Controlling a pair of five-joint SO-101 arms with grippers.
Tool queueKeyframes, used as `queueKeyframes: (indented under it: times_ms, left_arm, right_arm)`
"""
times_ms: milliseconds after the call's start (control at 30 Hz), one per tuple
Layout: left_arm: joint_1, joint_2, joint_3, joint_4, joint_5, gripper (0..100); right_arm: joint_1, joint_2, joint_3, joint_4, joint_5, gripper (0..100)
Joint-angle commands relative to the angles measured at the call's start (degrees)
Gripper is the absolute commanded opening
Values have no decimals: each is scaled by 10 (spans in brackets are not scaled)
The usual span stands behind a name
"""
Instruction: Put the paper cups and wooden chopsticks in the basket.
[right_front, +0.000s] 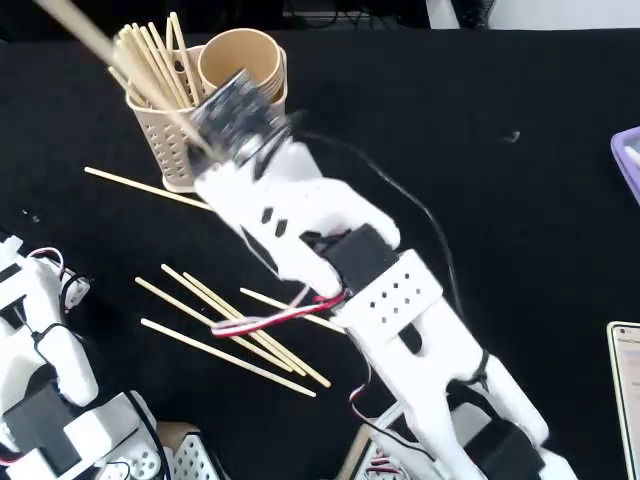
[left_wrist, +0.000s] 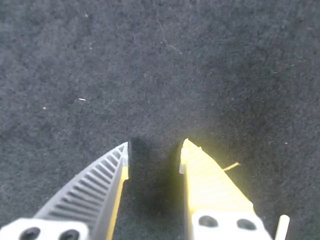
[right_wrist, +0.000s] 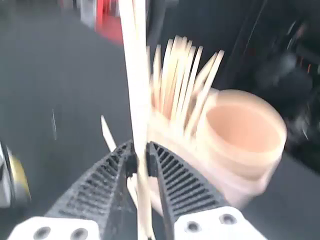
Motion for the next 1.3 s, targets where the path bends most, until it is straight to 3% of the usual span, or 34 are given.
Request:
queueKeyframes:
  times_ms: [0, 233, 567, 867, 1000, 1167, 1267]
  left_arm:
    - [5, -9, -7, -5, 1, 181]
    - [5, -9, -6, -5, 1, 181]
    - [5, -9, -6, -5, 1, 181]
    - [5, -9, -6, -5, 1, 181]
    - [5, -9, -6, -5, 1, 181]
    - [6, -9, -7, -5, 1, 181]
    - [6, -9, -7, -5, 1, 181]
  right_arm:
    - [11, 66, -72, -162, -71, 11]
    - [23, 226, -180, -345, -76, 11]
    - [25, 422, -387, -353, -72, 11]
    - [55, 526, -405, -353, -75, 11]
    - [55, 512, -406, -259, -73, 18]
    - [50, 465, -401, -144, -76, 204]
    - [54, 427, -400, -91, -76, 240]
